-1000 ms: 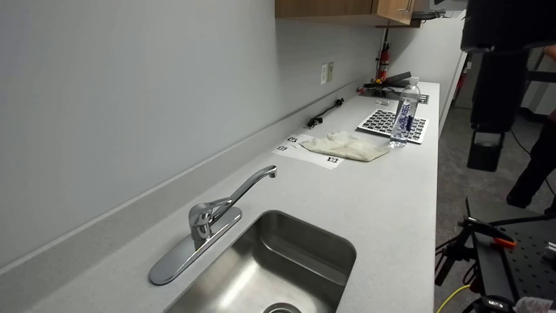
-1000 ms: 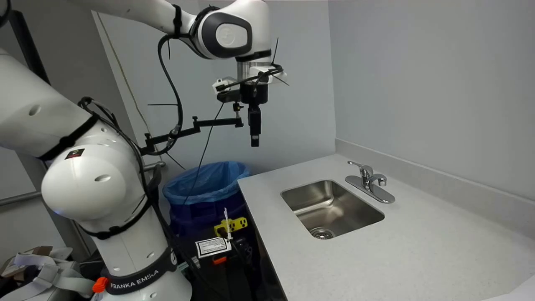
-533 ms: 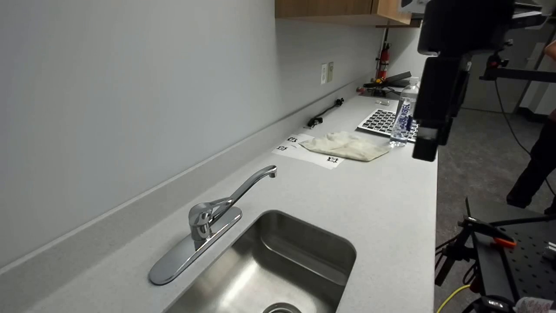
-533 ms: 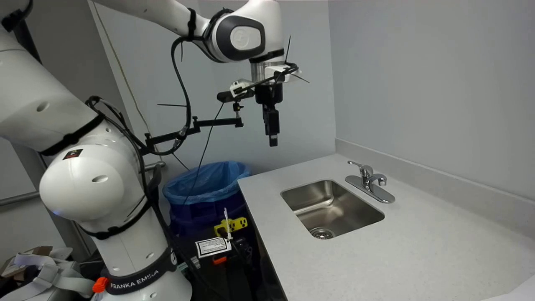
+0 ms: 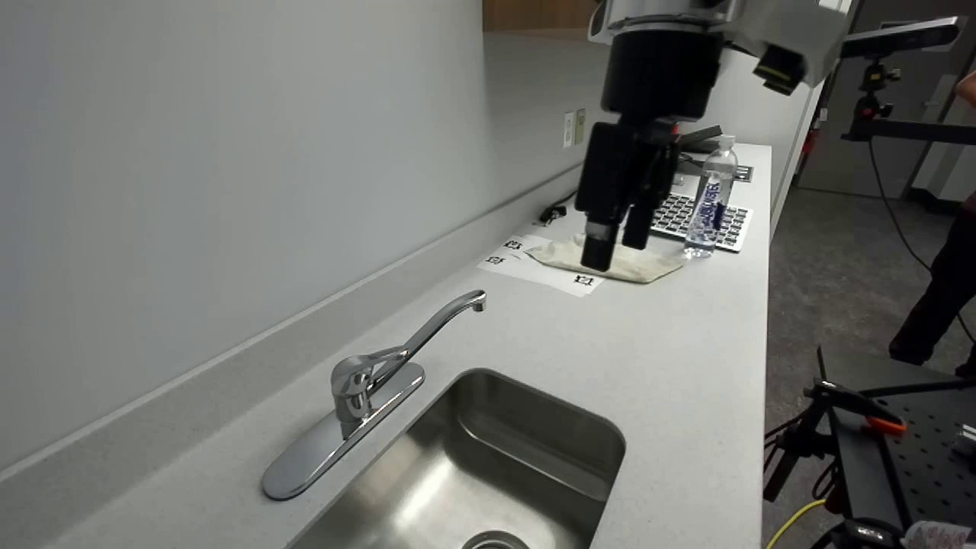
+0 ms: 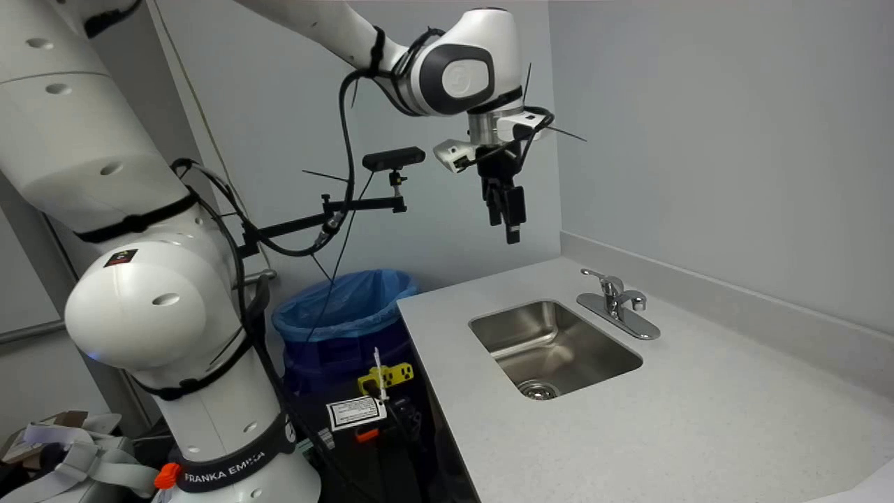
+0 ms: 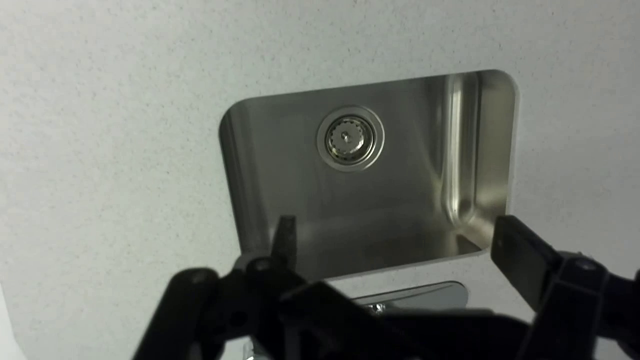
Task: Turn the faucet to the left and then lift the handle
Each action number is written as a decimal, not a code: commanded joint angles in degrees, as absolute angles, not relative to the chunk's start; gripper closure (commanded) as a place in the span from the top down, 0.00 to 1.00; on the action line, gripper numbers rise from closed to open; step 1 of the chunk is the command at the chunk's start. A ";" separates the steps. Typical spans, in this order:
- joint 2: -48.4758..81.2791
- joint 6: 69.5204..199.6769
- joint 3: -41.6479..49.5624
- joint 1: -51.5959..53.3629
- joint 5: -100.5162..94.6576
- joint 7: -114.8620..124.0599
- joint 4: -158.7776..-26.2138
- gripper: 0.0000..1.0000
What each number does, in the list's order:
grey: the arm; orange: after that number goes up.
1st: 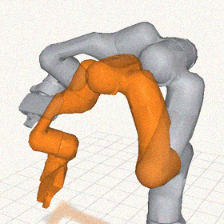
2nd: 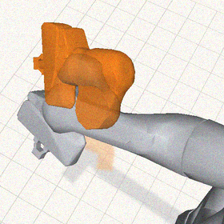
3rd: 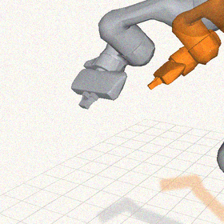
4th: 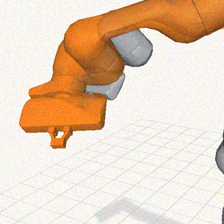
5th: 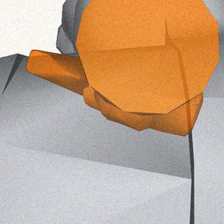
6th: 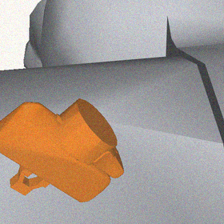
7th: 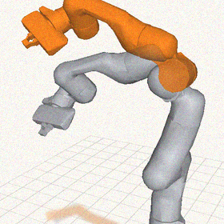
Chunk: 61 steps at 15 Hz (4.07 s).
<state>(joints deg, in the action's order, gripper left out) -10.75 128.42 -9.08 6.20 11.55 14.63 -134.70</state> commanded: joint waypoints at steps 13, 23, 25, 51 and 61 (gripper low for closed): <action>10.97 134.94 -4.72 6.16 3.46 11.21 -114.95 1.00; 12.52 135.49 -4.51 6.30 2.83 11.86 -113.34 1.00; 14.21 136.57 -4.36 6.38 2.57 12.48 -112.01 1.00; 46.79 138.58 5.98 10.17 -0.62 23.99 -81.72 1.00; 42.51 133.97 6.05 9.14 -1.45 20.80 -87.54 1.00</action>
<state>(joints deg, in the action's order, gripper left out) 45.35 135.95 6.02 9.21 0.20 21.91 -84.57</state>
